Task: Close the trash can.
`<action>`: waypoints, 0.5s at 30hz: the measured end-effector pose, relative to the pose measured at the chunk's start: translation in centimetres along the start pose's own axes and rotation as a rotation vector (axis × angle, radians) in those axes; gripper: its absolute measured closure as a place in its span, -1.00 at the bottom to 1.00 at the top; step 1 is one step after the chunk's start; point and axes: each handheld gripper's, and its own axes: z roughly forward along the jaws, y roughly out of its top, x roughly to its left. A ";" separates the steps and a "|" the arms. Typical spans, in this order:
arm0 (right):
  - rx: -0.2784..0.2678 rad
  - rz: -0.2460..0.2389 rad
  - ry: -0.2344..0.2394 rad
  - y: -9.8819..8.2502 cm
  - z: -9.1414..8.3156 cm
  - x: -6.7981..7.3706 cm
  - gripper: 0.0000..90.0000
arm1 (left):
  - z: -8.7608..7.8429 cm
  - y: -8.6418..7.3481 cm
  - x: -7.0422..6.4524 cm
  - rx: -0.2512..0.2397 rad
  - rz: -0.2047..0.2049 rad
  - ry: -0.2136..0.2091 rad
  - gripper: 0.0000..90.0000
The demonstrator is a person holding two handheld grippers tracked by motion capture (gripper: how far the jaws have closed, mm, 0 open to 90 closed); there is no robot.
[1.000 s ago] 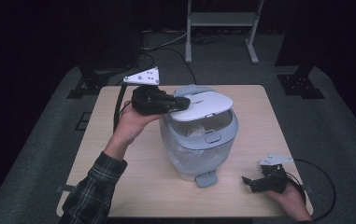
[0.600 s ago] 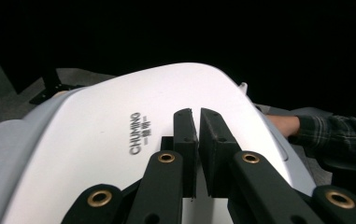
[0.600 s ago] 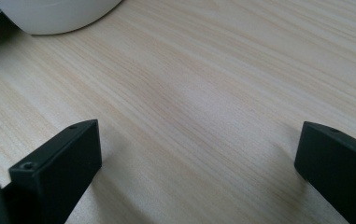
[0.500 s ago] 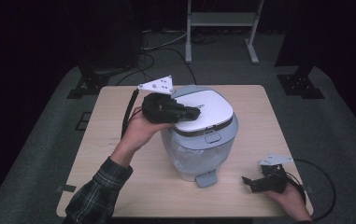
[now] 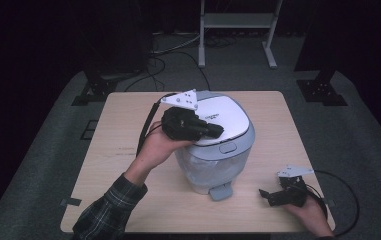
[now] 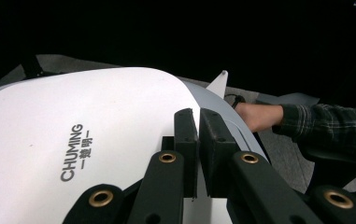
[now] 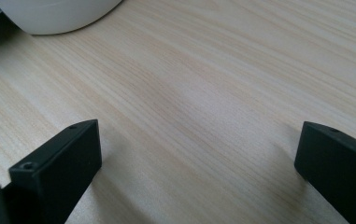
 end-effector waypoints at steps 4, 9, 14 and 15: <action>0.000 0.000 0.000 0.0 0.0 0.0 -1.00 | 0.4 0.0 -0.3 0.005 0.001 -0.006 0.91; 0.000 0.000 0.000 0.0 0.0 0.0 -1.00 | 0.7 0.0 -0.5 0.012 -0.008 -0.014 1.00; -0.001 -0.002 0.002 0.0 0.0 0.0 -1.00 | 1.0 -0.3 -0.6 0.025 -0.020 -0.028 1.00; 0.001 -0.005 0.003 0.0 0.0 0.0 -1.00 | 1.0 -0.3 -0.7 0.024 -0.005 -0.023 1.00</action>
